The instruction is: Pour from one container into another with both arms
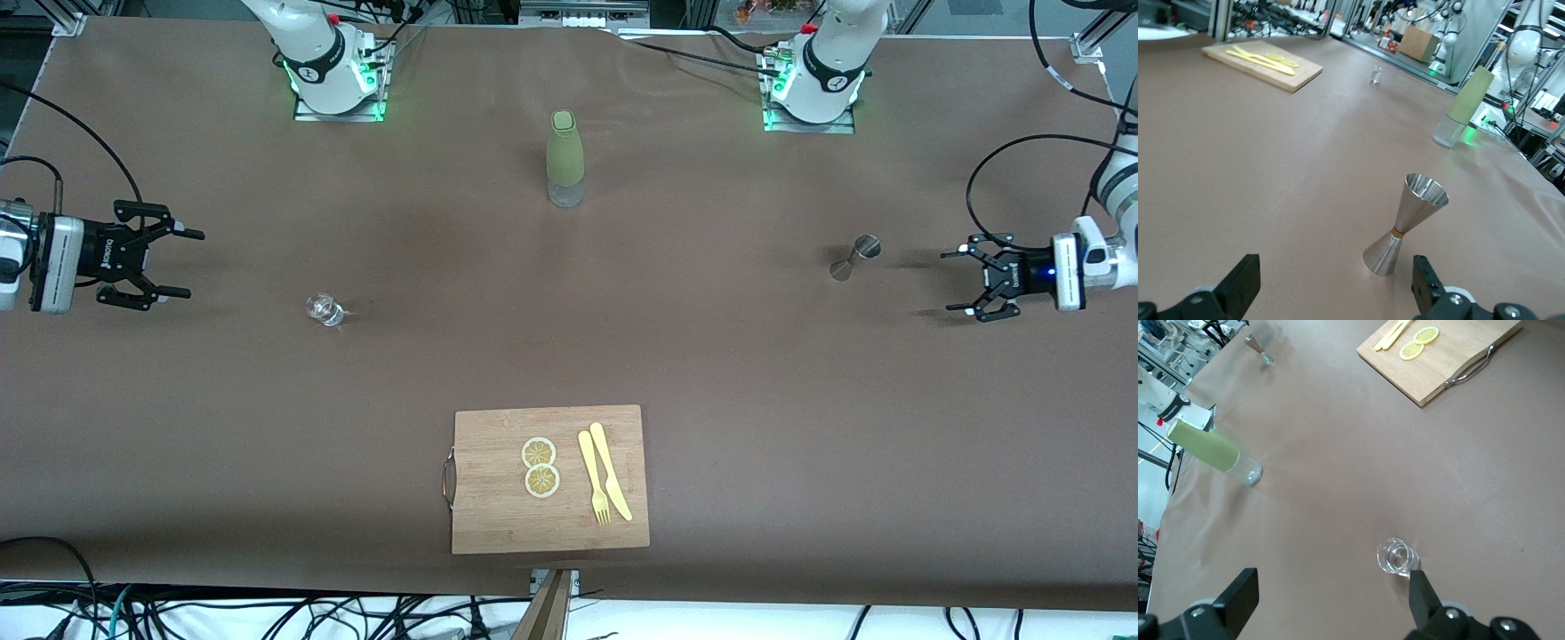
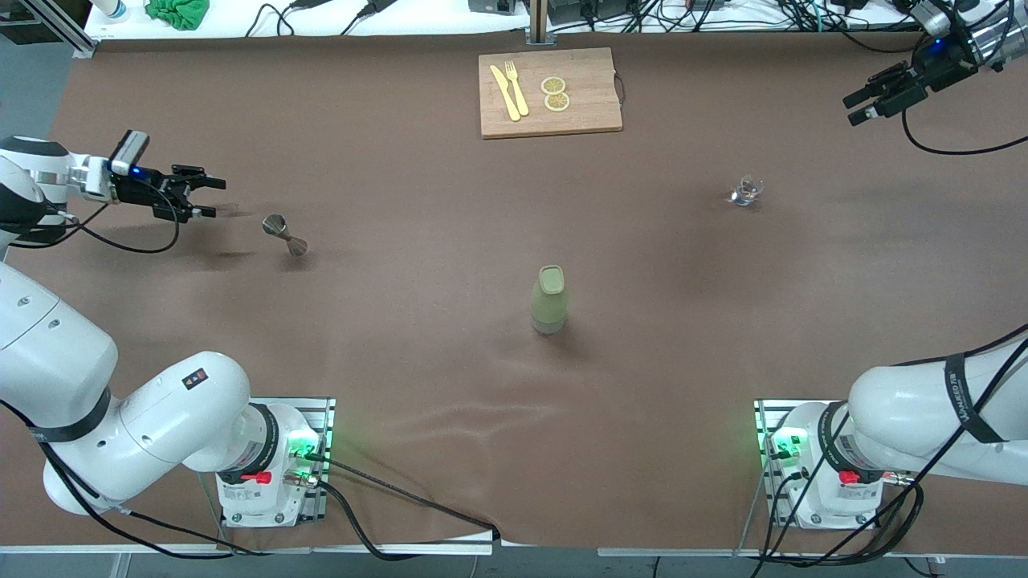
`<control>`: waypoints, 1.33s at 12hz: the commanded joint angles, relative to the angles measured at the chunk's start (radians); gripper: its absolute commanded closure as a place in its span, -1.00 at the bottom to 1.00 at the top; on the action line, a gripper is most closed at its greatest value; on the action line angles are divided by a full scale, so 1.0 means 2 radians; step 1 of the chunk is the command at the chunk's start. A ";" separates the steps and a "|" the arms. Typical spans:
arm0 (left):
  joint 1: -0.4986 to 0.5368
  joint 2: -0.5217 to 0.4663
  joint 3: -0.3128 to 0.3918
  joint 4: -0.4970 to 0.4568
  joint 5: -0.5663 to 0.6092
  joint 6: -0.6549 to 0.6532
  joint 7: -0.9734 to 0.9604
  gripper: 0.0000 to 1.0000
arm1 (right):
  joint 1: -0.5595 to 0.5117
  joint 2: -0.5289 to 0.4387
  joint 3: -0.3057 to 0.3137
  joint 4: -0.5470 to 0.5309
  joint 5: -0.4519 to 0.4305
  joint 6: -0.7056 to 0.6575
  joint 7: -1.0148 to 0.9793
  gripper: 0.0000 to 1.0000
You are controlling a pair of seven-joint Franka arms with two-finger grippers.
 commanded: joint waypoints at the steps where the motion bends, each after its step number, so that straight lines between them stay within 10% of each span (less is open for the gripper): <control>1: -0.002 0.001 -0.003 -0.022 -0.033 -0.004 0.083 -1.00 | -0.019 0.007 0.004 -0.012 0.029 -0.007 -0.060 -1.00; 16: -0.031 0.025 -0.005 -0.112 -0.065 0.043 0.253 -1.00 | -0.074 0.155 0.005 -0.043 0.090 -0.036 -0.363 -1.00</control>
